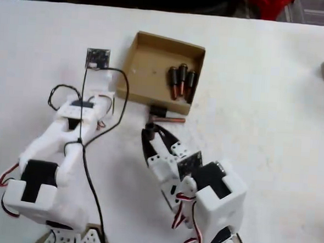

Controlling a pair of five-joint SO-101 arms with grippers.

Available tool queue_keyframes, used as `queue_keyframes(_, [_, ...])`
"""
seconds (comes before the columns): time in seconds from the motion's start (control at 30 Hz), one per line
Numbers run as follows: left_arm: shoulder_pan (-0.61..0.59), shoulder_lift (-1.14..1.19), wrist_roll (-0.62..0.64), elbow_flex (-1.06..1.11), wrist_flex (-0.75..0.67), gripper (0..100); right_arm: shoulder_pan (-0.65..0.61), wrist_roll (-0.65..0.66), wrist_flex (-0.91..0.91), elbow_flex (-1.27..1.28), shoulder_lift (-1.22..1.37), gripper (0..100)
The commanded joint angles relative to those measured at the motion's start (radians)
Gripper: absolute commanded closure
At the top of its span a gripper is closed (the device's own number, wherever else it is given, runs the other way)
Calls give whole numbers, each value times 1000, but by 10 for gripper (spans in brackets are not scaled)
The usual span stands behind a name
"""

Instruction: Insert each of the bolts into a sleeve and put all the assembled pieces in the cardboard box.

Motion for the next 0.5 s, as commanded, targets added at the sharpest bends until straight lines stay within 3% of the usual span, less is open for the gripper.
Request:
queue_keyframes(0.0, [1,-99,2,38,-41,979,-13,-11,-27,5,-2,981])
queue_keyframes(0.13, [36,-248,21,187,-195,979,-12,-11,-27,5,-2,981])
queue_keyframes(0.33, [41,-522,210,431,-486,977,-13,-11,-7,5,-2,981])
queue_keyframes(0.47, [58,-677,216,548,-582,977,-13,-9,-5,5,-2,981])
